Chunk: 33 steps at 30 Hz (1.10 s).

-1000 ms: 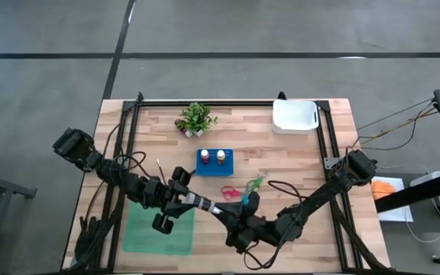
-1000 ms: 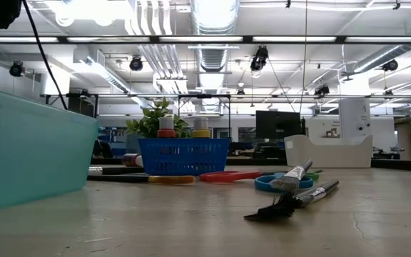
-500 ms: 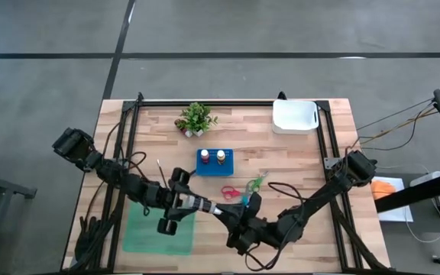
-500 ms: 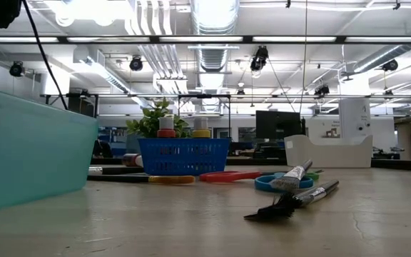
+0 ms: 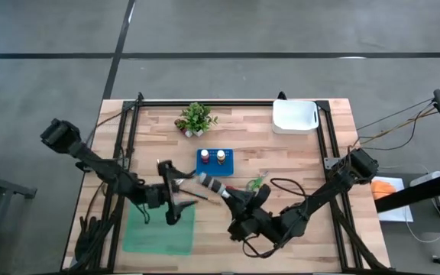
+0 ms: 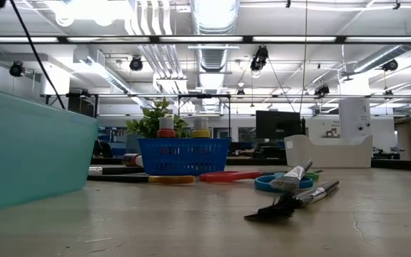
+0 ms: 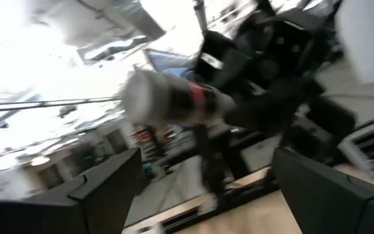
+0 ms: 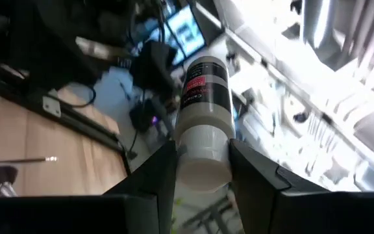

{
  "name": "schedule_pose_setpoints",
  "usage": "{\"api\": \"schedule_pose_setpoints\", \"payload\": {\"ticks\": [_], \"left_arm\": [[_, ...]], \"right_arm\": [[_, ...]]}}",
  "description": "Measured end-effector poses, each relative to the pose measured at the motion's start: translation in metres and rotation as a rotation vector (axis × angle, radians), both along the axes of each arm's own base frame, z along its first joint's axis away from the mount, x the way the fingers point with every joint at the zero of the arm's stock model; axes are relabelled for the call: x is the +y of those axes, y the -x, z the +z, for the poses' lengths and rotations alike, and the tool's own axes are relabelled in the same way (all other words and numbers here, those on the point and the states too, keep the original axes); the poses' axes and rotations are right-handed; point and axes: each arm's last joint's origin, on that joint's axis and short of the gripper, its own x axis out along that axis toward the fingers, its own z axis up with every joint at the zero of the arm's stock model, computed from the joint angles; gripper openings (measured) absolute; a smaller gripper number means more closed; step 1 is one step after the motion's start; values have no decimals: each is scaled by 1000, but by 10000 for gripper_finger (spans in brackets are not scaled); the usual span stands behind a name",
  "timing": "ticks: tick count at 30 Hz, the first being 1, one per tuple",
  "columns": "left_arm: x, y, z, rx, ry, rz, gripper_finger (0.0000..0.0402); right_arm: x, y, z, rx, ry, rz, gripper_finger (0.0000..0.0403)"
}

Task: Pick & Place Paint Supplies
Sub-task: Put the grey paint into the blue bin

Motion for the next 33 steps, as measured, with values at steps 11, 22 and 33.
{"api": "schedule_pose_setpoints", "payload": {"ticks": [11, 22, 33], "left_arm": [[4, 46, 32, 41, -31, -46, 357], [3, 49, 34, 38, -61, -57, 357], [3, 51, 36, 32, -85, -50, 357]], "right_arm": [[-50, -13, 17, -36, -146, -205, 112], [-117, -49, 20, 126, -310, -150, 112], [-173, -41, 86, 314, -797, 15, 112]]}}
